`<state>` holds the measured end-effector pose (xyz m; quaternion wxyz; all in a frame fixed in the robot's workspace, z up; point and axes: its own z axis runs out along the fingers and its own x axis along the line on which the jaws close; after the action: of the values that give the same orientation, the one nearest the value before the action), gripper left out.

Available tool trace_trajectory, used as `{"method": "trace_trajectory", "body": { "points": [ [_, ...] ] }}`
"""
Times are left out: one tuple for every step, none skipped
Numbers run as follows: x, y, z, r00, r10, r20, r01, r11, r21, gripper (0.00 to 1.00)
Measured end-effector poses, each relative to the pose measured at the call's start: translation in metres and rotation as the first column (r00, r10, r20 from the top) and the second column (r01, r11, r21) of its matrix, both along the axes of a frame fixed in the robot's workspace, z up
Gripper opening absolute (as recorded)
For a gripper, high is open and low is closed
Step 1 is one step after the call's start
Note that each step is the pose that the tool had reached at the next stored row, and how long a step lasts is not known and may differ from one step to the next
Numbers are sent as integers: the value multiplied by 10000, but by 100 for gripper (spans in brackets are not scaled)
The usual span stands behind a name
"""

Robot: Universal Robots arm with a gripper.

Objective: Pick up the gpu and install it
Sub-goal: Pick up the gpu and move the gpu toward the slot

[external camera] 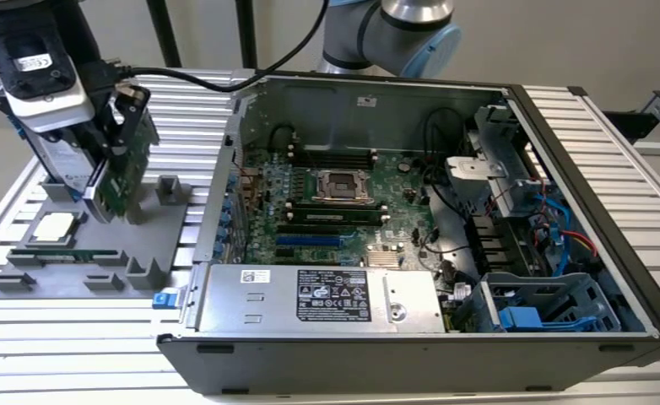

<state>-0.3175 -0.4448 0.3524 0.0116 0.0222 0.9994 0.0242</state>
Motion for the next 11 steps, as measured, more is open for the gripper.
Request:
{"method": "trace_trajectory", "body": {
  "points": [
    [0,0,14,10000,0,-1,0,10000,0,0],
    [0,0,28,10000,0,0,0,10000,0,0],
    [0,0,42,10000,0,0,0,10000,0,0],
    [0,0,55,10000,0,0,0,10000,0,0],
    [0,0,68,10000,0,0,0,10000,1,0],
    [0,0,82,10000,0,0,0,10000,0,0],
    [0,0,97,10000,0,0,0,10000,0,0],
    [0,0,111,10000,0,0,0,10000,0,0],
    [0,0,126,10000,0,1,0,10000,1,0],
    [0,0,142,10000,0,0,0,10000,0,0],
    [0,0,157,10000,0,0,0,10000,0,0]
  ]
}}
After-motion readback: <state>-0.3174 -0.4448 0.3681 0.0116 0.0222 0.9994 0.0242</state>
